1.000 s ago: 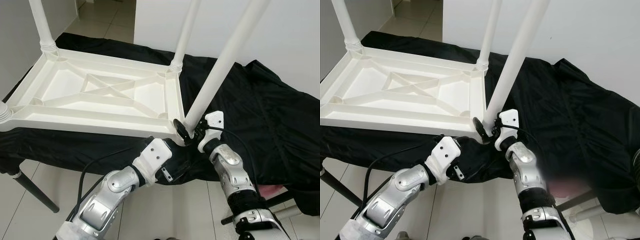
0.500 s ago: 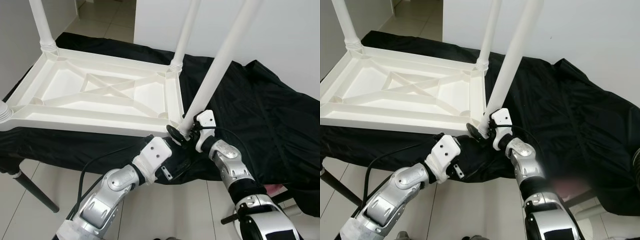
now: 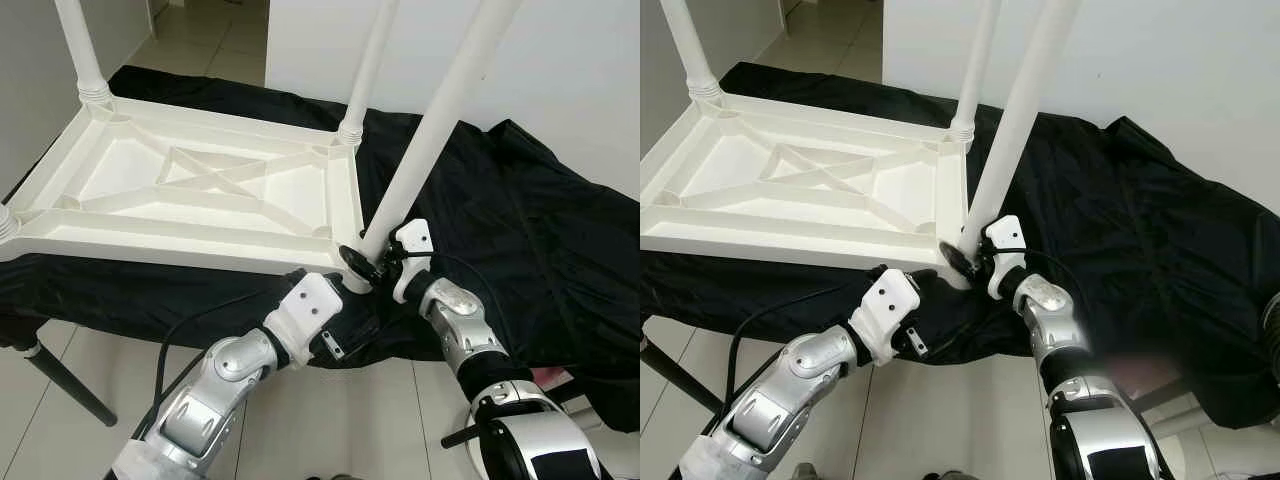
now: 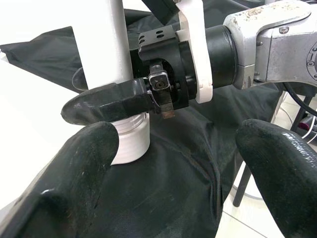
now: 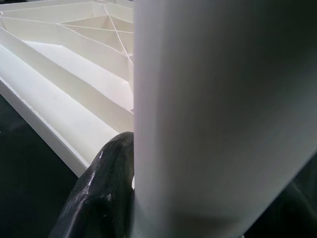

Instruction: Building children table

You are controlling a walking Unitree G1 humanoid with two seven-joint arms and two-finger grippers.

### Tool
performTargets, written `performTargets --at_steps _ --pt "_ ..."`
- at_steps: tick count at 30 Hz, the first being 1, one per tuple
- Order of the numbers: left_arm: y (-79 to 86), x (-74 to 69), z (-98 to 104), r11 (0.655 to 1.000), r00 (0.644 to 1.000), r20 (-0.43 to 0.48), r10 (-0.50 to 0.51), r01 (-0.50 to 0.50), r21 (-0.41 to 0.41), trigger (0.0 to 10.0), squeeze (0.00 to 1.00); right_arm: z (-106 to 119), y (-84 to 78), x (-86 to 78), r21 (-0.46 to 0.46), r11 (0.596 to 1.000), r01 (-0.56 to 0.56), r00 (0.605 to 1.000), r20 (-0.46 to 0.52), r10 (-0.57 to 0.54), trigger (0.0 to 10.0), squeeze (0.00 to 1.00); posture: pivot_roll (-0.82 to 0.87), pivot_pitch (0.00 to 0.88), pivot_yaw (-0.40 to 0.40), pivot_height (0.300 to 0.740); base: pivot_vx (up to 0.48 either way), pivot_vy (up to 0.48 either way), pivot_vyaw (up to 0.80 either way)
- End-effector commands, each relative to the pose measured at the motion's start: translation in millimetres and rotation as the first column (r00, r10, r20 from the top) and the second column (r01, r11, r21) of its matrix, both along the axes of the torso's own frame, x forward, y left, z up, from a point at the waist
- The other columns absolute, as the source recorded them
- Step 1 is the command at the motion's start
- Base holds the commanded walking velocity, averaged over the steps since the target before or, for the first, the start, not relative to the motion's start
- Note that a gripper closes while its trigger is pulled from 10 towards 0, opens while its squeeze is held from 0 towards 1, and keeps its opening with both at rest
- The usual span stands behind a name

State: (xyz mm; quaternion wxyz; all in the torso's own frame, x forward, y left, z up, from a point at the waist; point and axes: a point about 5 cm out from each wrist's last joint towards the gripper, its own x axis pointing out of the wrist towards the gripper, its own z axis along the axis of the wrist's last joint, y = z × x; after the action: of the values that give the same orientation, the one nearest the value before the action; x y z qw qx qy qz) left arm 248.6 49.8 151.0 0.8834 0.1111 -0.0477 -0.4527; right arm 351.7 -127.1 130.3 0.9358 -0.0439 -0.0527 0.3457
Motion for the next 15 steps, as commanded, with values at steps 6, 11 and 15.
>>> performTargets --at_steps 6,11,15 --pt "-2.2 -5.4 -4 1.0 0.999 -0.014 -0.028 0.028 0.008 10.0 0.0 -8 -6.9 -0.8 -0.006 0.986 0.168 0.985 -0.028 -0.168 10.0 0.0 0.09 0.097 -0.152 0.74 0.0 0.0 0.0" --pt "-2.8 -6.1 -4 0.999 0.999 -0.018 -0.032 0.032 0.008 10.0 0.0 -9 -6.3 1.3 0.015 0.961 0.275 0.96 -0.054 -0.274 10.0 0.0 0.09 0.098 -0.149 0.74 0.0 0.0 0.0" --pt "-4.0 -6.5 -5 0.999 0.999 -0.02 -0.038 0.038 0.008 10.0 0.0 -13 3.2 -1.3 0.123 0.898 0.421 0.902 -0.162 -0.401 10.0 0.0 0.08 0.098 -0.151 0.74 0.0 0.0 0.0"
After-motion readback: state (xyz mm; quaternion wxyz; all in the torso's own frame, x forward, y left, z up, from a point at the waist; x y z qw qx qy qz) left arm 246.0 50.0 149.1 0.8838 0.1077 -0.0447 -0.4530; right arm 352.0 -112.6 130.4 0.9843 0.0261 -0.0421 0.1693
